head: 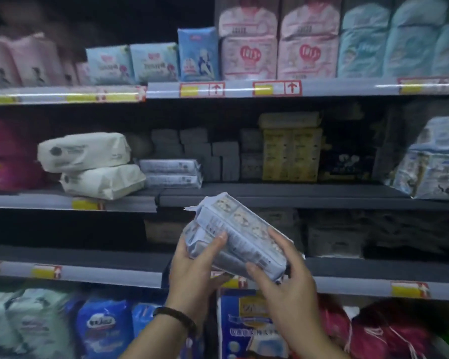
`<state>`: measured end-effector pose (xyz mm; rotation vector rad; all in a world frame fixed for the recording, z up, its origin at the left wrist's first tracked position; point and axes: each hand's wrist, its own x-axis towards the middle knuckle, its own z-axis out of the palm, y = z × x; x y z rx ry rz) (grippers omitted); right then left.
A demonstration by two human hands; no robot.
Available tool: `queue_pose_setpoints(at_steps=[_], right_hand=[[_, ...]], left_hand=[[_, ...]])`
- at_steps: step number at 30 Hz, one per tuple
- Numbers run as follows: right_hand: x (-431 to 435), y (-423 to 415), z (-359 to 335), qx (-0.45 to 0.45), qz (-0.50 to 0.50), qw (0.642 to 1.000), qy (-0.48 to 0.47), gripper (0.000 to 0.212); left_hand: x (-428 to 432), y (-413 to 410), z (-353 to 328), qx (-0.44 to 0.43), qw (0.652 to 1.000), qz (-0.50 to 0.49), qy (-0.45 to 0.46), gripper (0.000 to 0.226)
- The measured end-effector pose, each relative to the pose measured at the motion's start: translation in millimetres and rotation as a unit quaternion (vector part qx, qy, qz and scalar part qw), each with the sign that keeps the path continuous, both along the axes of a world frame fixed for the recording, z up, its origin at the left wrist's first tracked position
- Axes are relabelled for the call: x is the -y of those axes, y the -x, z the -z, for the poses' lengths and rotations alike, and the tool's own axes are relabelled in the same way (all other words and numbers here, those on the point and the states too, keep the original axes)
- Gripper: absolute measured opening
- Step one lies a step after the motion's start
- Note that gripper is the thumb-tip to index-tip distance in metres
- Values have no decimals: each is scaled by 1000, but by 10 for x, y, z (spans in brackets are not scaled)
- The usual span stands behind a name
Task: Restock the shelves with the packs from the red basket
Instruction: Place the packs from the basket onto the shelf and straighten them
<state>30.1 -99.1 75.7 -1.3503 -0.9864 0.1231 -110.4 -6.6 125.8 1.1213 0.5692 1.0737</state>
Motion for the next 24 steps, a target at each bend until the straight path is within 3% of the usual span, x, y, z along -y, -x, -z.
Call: queue_pose_setpoints(at_steps=[4,7,11,16,21,24], right_hand=[[-379,107,-537,64,14,998,-5,69],[-674,195,-886,97,12,995,-8,70],[-1177,216,-1294,110,16,994,-15,74],[-1876,115,-1660,119,20,993,2,82],[-2377,84,-1996,194,21,980,43,82],[-2626,19,-2216,241,14,964,111,77]], left_hand=[[-369,300,-342,-119,972,-84,-185,71],[-618,452,-574,-146,943,-139,-266,63],[-1024,520,-865,-181,906,-213,-319,57],[-1589,514,-1139,-262,832,-306,-382,57],[-2098,493,-1313,-258,822,-334,-383,73],[-2360,426,-1383,-300,798,-334,-403,70]])
